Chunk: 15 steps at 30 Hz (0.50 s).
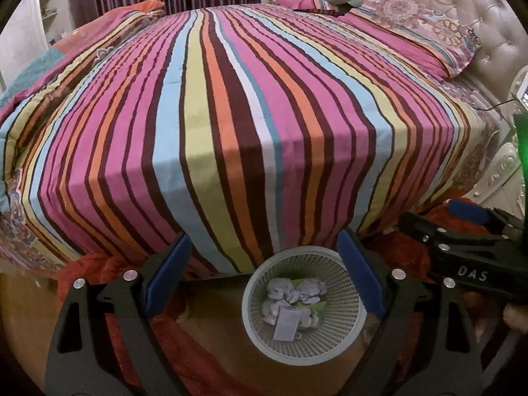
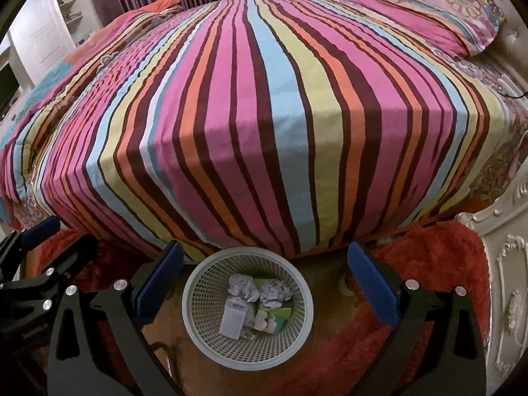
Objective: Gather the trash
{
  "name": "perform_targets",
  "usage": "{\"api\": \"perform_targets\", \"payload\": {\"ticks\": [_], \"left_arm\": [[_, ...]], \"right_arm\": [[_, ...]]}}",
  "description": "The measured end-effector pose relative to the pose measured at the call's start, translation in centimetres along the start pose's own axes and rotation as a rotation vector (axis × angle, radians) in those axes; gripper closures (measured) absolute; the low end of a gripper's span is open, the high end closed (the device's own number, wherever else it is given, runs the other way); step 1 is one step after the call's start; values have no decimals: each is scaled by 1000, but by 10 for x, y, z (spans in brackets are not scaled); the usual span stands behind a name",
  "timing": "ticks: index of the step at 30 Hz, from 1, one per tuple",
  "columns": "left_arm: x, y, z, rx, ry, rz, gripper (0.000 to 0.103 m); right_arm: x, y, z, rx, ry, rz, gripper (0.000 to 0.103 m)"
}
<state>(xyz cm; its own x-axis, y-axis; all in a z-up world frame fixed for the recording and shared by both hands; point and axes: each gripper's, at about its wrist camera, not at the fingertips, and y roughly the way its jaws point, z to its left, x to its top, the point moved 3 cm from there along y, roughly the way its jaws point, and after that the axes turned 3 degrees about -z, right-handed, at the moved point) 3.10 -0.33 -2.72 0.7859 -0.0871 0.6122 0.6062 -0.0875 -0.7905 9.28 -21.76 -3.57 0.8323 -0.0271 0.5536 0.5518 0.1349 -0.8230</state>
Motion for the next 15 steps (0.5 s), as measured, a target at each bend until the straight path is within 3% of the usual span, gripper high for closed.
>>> {"api": "perform_targets", "payload": {"ticks": [6, 15], "left_arm": [[0, 0, -5, 30, 30, -2, 15], [-1, 3, -6, 3, 15, 13, 15]], "right_arm": [[0, 0, 1, 0, -6, 0, 8], [-1, 2, 1, -1, -2, 14, 8]]}}
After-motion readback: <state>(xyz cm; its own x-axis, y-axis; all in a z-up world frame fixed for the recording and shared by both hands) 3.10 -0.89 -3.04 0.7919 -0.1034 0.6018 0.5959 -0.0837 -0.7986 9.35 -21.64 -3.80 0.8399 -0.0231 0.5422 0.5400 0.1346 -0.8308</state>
